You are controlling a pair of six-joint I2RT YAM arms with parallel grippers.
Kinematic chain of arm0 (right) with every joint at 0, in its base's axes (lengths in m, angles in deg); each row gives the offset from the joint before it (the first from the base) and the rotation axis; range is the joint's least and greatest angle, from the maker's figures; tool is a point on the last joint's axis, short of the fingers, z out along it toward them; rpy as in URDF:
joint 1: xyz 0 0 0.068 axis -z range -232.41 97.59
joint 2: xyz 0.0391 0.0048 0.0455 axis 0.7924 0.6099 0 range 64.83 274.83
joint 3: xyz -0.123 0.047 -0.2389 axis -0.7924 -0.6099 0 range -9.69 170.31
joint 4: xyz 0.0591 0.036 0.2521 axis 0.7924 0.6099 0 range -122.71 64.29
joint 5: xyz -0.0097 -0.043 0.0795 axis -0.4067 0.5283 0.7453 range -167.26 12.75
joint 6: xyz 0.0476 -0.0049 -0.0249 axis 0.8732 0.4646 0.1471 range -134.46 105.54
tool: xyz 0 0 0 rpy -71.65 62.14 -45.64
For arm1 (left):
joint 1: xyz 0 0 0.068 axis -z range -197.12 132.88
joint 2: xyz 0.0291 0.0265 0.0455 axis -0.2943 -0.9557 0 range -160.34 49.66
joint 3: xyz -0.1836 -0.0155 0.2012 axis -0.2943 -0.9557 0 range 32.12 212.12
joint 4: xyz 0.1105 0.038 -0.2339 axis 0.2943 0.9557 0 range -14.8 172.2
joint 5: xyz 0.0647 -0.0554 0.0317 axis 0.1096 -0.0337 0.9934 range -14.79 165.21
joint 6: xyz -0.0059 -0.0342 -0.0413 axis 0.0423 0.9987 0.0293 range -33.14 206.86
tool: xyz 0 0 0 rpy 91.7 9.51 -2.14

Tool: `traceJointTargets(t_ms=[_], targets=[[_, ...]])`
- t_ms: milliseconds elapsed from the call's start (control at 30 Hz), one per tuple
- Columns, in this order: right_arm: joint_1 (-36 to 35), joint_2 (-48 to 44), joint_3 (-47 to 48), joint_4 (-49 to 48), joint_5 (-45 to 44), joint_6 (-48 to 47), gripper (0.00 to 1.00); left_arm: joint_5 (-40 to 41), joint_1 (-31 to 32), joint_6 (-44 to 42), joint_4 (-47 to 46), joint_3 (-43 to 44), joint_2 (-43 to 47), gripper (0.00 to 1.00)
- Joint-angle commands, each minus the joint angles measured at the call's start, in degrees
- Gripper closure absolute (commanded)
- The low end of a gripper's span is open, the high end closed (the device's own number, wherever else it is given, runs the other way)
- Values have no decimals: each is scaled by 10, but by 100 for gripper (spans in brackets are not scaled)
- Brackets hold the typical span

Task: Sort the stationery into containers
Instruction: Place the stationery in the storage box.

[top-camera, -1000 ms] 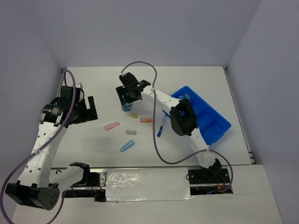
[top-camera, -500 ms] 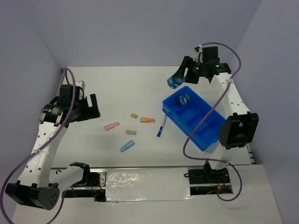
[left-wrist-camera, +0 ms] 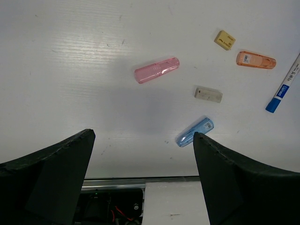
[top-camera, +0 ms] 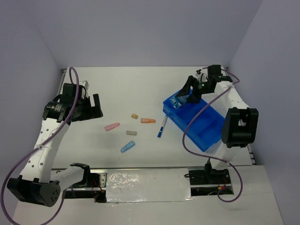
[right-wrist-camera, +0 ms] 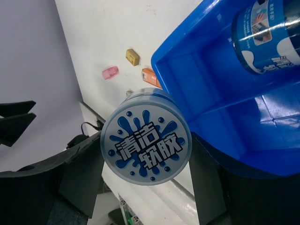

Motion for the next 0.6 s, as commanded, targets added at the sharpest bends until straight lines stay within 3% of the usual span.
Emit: traceJointTargets(t_ms=[0,433,567], targets=[[5,15,9,-30,47,-9,67,-12,-3,-3,-14,5,15,1],[5,80,51,-16,37,-9,57,-6,-4,2,-10,-8,31,1],[5,86,50,-10,32,-15,47,-15,-4,6,-12,-5,33,1]])
